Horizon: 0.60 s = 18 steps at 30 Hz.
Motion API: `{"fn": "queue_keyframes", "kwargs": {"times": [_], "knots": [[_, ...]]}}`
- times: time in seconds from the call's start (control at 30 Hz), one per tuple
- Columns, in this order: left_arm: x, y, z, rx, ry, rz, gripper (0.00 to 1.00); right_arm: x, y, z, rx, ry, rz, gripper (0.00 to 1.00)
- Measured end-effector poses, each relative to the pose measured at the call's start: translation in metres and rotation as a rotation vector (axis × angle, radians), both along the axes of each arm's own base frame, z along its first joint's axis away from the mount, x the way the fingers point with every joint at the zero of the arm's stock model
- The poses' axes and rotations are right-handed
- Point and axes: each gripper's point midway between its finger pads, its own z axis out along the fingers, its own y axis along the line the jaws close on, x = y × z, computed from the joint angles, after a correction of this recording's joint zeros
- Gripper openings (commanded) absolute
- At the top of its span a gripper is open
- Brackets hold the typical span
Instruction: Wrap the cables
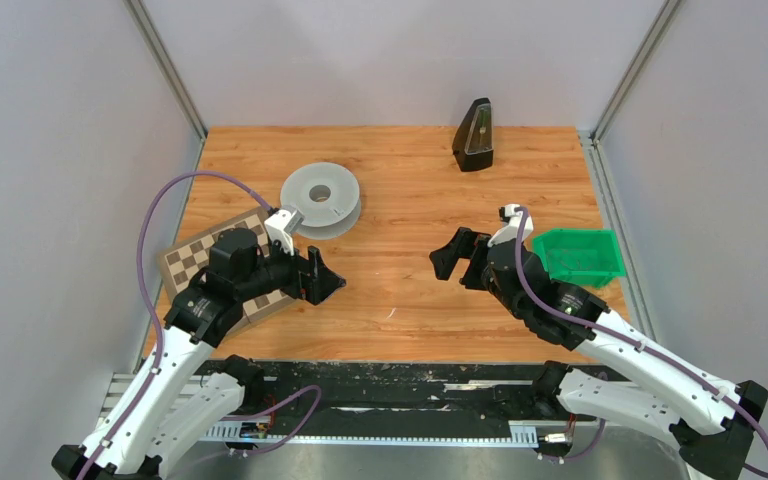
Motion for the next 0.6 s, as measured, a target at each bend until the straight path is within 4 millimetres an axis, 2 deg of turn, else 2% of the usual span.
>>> {"fn": "queue_keyframes", "kwargs": {"times": [0.33, 0.6], "knots": [[0.0, 0.0, 0.0, -0.005, 0.008, 0.004, 1.0, 0.0, -0.008, 0.001, 0.009, -0.015, -0.028, 1.0], [-0.008, 0.003, 0.0, -0.013, 0.023, 0.011, 1.0, 0.015, -0.029, 0.007, -0.107, -0.096, -0.116, 1.0]]}}
